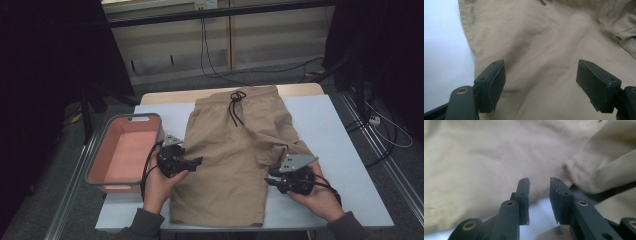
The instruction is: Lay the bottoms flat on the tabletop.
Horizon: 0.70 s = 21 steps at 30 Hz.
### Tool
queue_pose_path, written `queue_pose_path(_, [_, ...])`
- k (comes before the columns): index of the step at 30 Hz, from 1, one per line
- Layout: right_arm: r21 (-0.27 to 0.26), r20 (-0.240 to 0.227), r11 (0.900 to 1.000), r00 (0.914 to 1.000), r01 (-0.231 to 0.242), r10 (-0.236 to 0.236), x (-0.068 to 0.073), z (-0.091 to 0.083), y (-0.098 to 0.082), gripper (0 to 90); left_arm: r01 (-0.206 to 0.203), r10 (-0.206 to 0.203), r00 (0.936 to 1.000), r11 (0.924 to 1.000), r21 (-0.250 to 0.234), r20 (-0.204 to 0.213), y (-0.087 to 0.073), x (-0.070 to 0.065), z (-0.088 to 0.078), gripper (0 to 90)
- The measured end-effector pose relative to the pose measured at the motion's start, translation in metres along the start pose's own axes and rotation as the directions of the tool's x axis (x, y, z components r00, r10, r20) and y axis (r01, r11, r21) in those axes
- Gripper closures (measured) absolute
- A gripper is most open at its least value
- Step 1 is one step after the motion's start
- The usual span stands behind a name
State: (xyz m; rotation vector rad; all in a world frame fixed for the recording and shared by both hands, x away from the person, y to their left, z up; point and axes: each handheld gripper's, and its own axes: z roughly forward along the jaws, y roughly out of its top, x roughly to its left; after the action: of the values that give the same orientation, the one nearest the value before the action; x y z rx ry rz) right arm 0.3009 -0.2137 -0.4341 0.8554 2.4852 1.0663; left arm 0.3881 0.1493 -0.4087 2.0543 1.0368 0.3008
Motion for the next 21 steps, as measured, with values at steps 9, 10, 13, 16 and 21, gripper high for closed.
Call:
queue_pose_path(9, [0.046, 0.125, 0.997, 0.9906, -0.062, 0.056, -0.025, -0.012, -0.021, 60.1, 0.015, -0.015, 0.9999, 0.9998, -0.01, -0.002, -0.001, 0.003, -0.001, 23.6])
queue_pose_path(10, [0.055, 0.139, 0.997, 0.9888, -0.062, 0.054, -0.028, -0.013, -0.023, 59.3, 0.011, -0.011, 0.9999, 0.9999, -0.004, 0.0, -0.001, 0.002, -0.001, 23.6])
queue_pose_path(13, [0.059, 0.187, 0.995, 0.9801, -0.077, 0.065, -0.039, -0.019, -0.029, 57.9, 0.007, -0.007, 1.0, 1.0, 0.003, 0.007, -0.001, 0.001, 0.001, 23.6])
queue_pose_path(16, [0.051, 0.232, 0.995, 0.9699, -0.087, 0.073, -0.048, -0.027, -0.032, 57.4, 0.008, -0.008, 1.0, 1.0, 0.004, 0.004, -0.001, 0.001, 0.002, 23.6])
queue_pose_path(21, [0.014, 0.295, 0.994, 0.9498, -0.112, 0.103, -0.059, -0.038, -0.037, 56.3, 0.007, -0.007, 1.0, 1.0, 0.004, 0.002, -0.001, 0.001, 0.003, 23.5])
